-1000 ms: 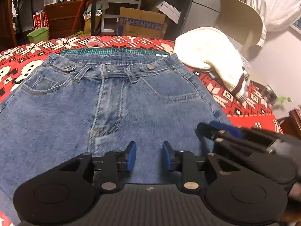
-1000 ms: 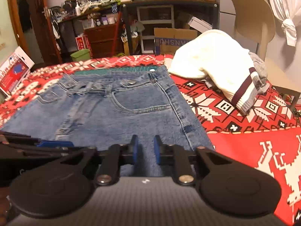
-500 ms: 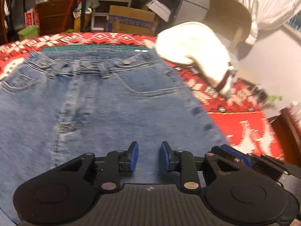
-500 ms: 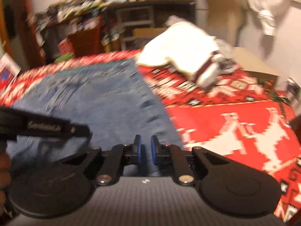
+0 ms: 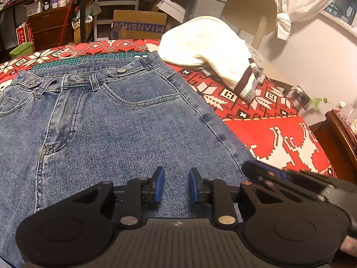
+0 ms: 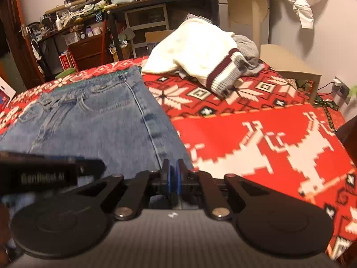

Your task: Fold clothes

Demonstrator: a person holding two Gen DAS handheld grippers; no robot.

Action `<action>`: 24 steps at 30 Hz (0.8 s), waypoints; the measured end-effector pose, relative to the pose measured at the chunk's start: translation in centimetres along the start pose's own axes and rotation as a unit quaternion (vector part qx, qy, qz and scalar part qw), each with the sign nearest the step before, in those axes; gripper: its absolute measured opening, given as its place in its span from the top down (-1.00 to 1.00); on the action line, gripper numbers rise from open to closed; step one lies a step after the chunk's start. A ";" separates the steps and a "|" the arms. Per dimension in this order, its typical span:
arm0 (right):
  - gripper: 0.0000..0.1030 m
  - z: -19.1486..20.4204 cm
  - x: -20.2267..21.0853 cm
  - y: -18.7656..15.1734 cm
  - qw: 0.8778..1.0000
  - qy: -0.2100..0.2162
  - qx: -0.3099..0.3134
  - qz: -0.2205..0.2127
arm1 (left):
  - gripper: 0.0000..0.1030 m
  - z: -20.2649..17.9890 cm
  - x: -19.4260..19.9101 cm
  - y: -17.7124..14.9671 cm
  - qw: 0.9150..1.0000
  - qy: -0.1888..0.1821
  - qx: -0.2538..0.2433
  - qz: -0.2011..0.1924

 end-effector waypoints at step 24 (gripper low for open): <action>0.85 4.2 -9.5 7.4 0.995 0.047 0.076 0.040 | 0.56 5.3 -3.8 5.5 0.989 0.051 0.140 0.026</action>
Point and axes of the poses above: each gripper's, at about its wrist camera, not at the fingertips, and x roughly against the way its jaws point, z to its left, y to its top, the point moved 1 cm from there along -x, roughly the way its jaws point, and after that the axes turned 10 degrees about -z, right-handed, at the moved point
